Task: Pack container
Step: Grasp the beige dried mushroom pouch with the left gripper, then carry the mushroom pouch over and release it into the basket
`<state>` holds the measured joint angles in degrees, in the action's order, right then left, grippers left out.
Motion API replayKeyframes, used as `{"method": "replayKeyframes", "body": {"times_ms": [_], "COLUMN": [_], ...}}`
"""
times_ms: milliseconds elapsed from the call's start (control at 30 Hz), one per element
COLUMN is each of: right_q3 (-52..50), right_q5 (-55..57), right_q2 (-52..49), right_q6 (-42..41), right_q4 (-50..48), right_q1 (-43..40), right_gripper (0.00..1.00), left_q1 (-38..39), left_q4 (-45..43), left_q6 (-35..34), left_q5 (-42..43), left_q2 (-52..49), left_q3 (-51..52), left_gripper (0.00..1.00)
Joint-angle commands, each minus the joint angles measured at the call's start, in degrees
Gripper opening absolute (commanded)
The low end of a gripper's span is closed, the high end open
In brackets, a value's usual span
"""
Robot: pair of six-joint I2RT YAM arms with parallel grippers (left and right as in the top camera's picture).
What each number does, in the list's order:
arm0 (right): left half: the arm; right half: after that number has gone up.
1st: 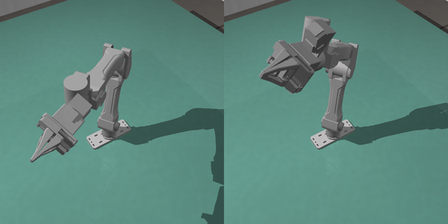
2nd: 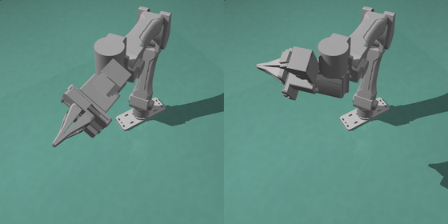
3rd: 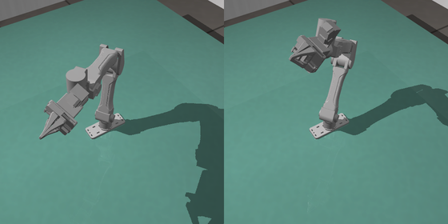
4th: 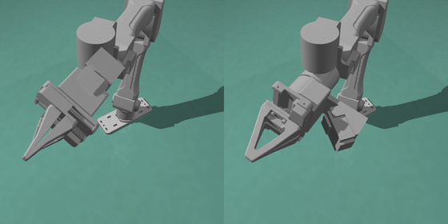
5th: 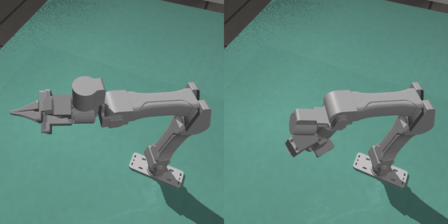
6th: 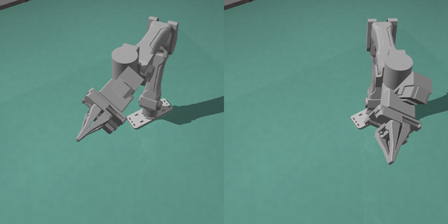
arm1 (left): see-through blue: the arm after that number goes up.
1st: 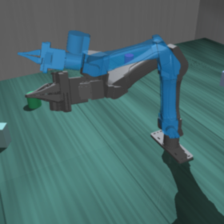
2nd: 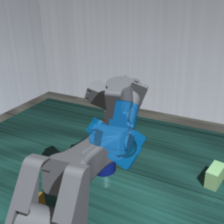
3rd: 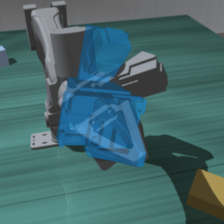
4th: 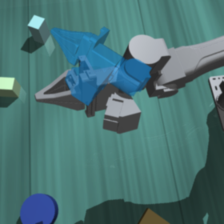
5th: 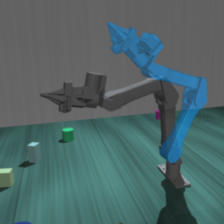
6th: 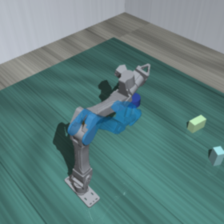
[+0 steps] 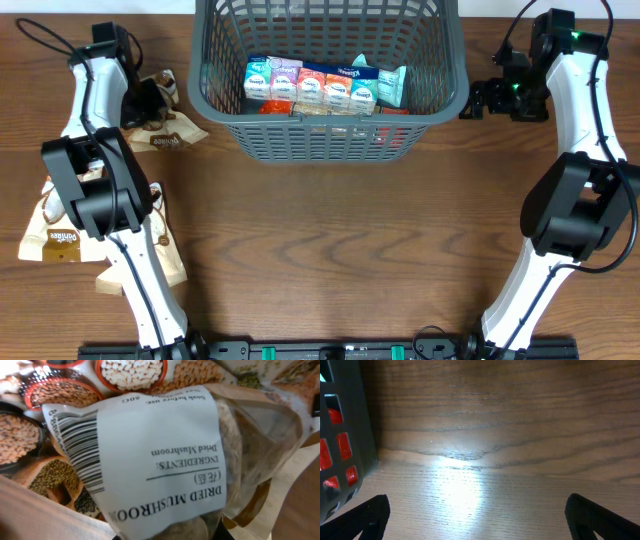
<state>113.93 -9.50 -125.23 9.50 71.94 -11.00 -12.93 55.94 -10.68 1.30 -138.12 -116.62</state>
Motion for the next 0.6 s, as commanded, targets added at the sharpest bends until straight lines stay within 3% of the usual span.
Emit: {"method": "replayKeyframes", "body": {"times_ms": [0, 567], "right_q3": [-0.3, -0.3], "right_q5": [0.5, 0.5], "right_q2": [-0.4, -0.4], "right_q6": [0.9, 0.9], "right_q4": [-0.2, -0.2], "right_q1": [0.7, 0.7], "right_gripper": [0.99, 0.99], "left_q1": [1.8, 3.9], "left_q4": [2.8, 3.2], "left_q6": [3.0, 6.6], "left_q5": [-0.5, -1.3], "left_q2": [6.0, 41.0], "left_q3": [1.3, 1.3], "left_gripper": [0.06, 0.06]}}
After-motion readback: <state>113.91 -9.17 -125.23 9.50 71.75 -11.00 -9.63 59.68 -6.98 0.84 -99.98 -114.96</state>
